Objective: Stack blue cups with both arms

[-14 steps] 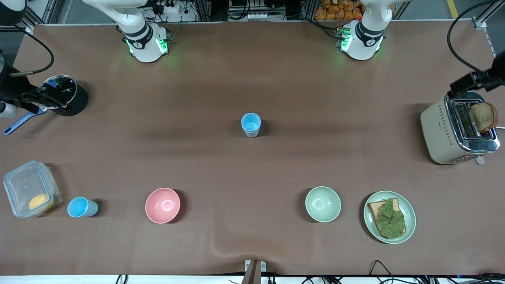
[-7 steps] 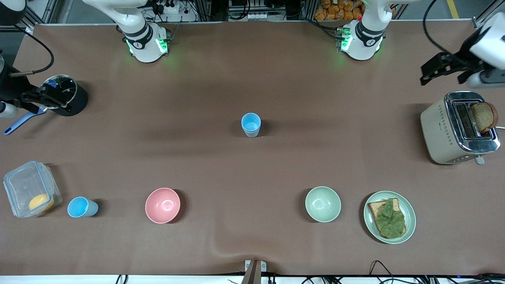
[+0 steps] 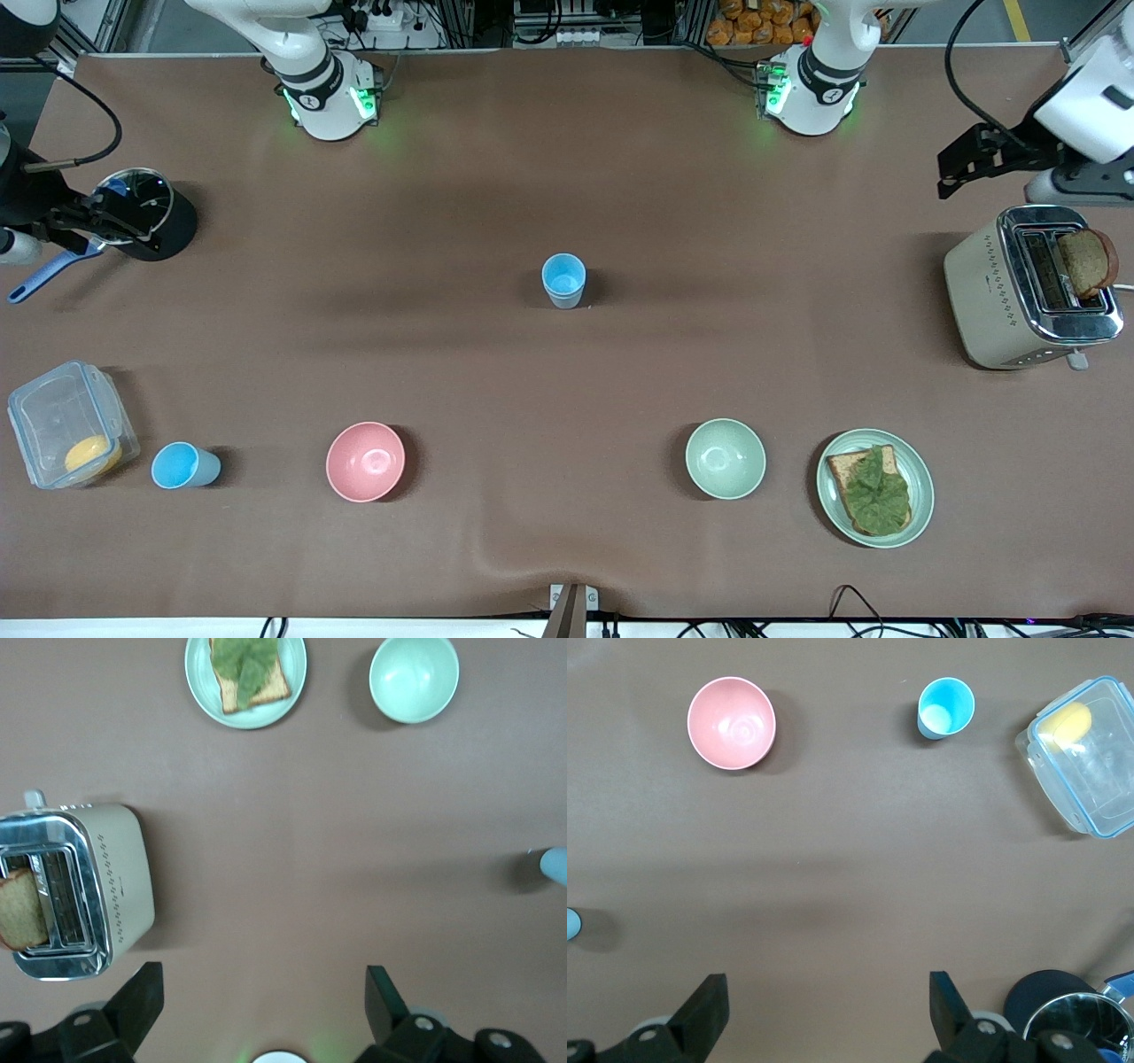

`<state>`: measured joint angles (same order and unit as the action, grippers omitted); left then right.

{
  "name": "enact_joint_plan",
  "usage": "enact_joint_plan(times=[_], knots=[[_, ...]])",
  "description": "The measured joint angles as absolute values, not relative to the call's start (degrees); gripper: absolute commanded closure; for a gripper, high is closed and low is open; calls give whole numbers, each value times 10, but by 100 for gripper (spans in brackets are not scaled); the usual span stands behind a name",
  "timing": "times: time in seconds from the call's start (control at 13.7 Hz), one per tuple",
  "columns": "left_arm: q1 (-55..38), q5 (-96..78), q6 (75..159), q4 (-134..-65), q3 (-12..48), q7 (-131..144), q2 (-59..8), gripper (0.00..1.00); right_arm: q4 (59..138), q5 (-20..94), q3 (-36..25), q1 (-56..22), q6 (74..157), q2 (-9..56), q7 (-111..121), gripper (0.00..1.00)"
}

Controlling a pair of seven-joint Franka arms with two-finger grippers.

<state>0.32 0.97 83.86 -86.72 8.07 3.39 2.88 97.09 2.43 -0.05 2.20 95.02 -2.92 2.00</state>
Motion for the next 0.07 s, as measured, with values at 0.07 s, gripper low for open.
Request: enact_joint_plan(times=[0.07], knots=[[4, 10, 839, -855, 80, 33, 30, 0, 971, 24, -1, 22, 950, -29, 20, 0]])
